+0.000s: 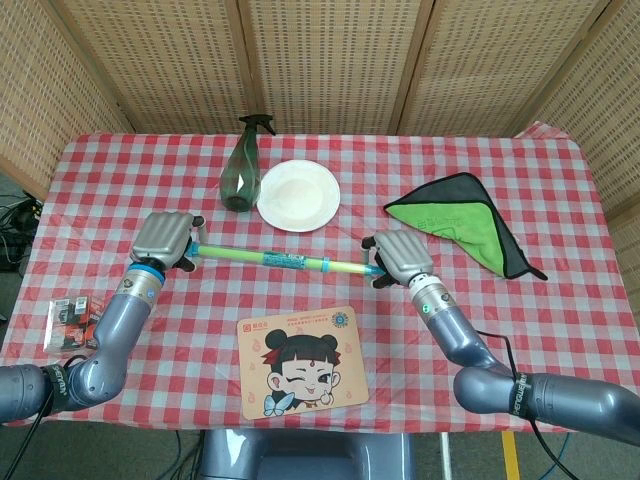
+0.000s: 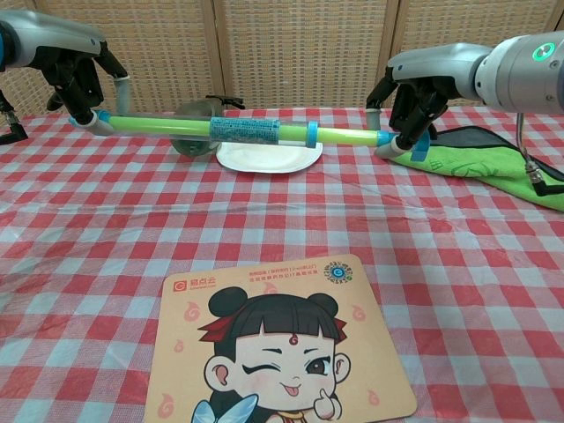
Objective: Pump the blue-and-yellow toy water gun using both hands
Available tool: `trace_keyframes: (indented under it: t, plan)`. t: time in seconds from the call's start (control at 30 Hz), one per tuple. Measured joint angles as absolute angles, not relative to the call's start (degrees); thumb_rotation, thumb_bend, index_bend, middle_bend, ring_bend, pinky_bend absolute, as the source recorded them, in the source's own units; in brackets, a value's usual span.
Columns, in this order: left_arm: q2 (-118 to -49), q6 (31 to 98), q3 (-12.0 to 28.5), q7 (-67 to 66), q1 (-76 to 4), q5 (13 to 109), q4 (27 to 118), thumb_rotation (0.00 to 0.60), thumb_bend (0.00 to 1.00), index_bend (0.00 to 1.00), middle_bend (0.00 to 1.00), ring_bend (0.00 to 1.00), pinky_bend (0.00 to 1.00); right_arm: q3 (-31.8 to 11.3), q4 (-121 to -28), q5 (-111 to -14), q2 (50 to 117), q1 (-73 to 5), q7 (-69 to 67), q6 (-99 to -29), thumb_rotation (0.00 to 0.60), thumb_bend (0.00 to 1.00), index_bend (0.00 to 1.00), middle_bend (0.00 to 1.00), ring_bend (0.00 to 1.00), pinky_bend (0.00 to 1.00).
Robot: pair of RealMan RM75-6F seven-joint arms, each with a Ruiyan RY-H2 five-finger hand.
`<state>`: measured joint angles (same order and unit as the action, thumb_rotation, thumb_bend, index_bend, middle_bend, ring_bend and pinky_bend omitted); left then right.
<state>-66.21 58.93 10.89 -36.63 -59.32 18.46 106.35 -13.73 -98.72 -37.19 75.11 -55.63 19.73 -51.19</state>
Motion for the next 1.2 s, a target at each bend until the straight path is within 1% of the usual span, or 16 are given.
trace_keyframes:
  t: [0.37,0.4,0.43,0.47,0.5,0.53,0.57,0.6,0.63,0.67,0.77,0.9,1.07,1.2]
  plan:
    - [-67.1,59.0,10.6,-36.4,-59.9,18.7,106.4,0.6,0.37,0.61,0.88,0.79,0.66,-13.4,-98.1,-37.4,75.3,-55.7,19.5,-51.2,0.6,0.49,0.83,1.0,1.0,0.67]
    - [-67.1,59.1,10.5,-36.4,-59.9,18.7,106.4,0.6,0.37,0.59,0.84,0.77,0.65,-13.4,-98.0,-37.5,75.2,-55.7,19.5,-51.4,0.6,0.47,0.81,0.99,0.98,0.65]
    - [-67.1,59.2,10.4,-36.6,-59.9,18.8,106.5,0.6,0.36,0.53,0.73,0.68,0.6,-13.2,-97.9,-37.6,75.2,-55.6,19.7,-51.8,0.6,0.45,0.77,0.96,0.94,0.6]
    - [-67.0,59.3,10.2,-36.9,-60.0,18.8,106.6,0.6,0.35,0.46,0.6,0.58,0.53,-13.1,-97.9,-37.7,75.2,-55.6,19.9,-52.0,0.6,0.41,0.67,0.86,0.83,0.47]
    - [-66.8,59.3,9.9,-37.5,-60.1,18.5,106.7,0.6,0.31,0.3,0.36,0.37,0.38,-12.8,-97.9,-37.8,75.0,-55.5,20.4,-52.2,0.6,0.37,0.51,0.68,0.64,0.28]
    - [-66.4,59.2,9.5,-38.6,-60.4,17.9,107.1,0.6,0.27,0.15,0.15,0.18,0.21,-12.2,-97.9,-37.7,74.8,-55.5,21.3,-52.2,0.6,0.34,0.39,0.53,0.49,0.16]
    - [-66.0,59.0,9.2,-39.5,-60.6,17.0,107.4,0.6,0.24,0.07,0.06,0.09,0.11,-11.7,-98.1,-37.2,74.3,-55.6,22.3,-52.0,0.6,0.31,0.22,0.31,0.26,0.04]
    - [-65.5,58.7,9.0,-40.3,-60.9,16.0,107.7,0.6,0.19,0.01,0.0,0.02,0.03,-11.4,-98.1,-36.9,74.1,-55.7,22.7,-51.8,0.6,0.28,0.1,0.14,0.1,0.0]
    - [-64.9,58.2,8.7,-41.0,-61.3,14.6,108.1,0.6,0.16,0.0,0.0,0.0,0.0,-11.0,-98.3,-36.0,73.7,-55.9,23.4,-51.3,0.6,0.27,0.04,0.07,0.04,0.0]
    - [-64.3,57.7,8.6,-41.3,-61.5,13.5,108.4,0.6,0.14,0.0,0.0,0.0,0.0,-10.7,-98.4,-35.2,73.3,-56.1,23.9,-50.9,0.6,0.24,0.0,0.01,0.0,0.0]
    - [-62.4,55.2,8.3,-40.9,-61.9,11.9,109.5,0.6,0.12,0.0,0.0,0.0,0.0,-9.4,-98.7,-32.0,72.3,-56.9,26.0,-49.7,0.6,0.21,0.0,0.0,0.0,0.0]
    - [-61.0,54.2,8.0,-39.0,-61.4,13.2,110.9,0.6,0.12,0.0,0.0,0.0,0.0,-7.7,-99.1,-29.8,71.9,-57.7,28.2,-49.8,0.6,0.21,0.0,0.0,0.0,0.0]
    - [-59.8,55.4,7.8,-35.4,-58.8,18.3,113.6,0.6,0.12,0.0,0.0,0.0,0.0,-7.0,-100.8,-31.4,71.2,-56.5,28.1,-52.7,0.6,0.2,0.0,0.0,0.0,0.0]
    - [-59.4,58.6,7.1,-31.9,-54.9,26.1,115.7,0.6,0.12,0.0,0.0,0.0,0.0,-6.2,-102.7,-35.9,70.3,-54.0,26.9,-56.1,0.6,0.2,0.0,0.0,0.0,0.0]
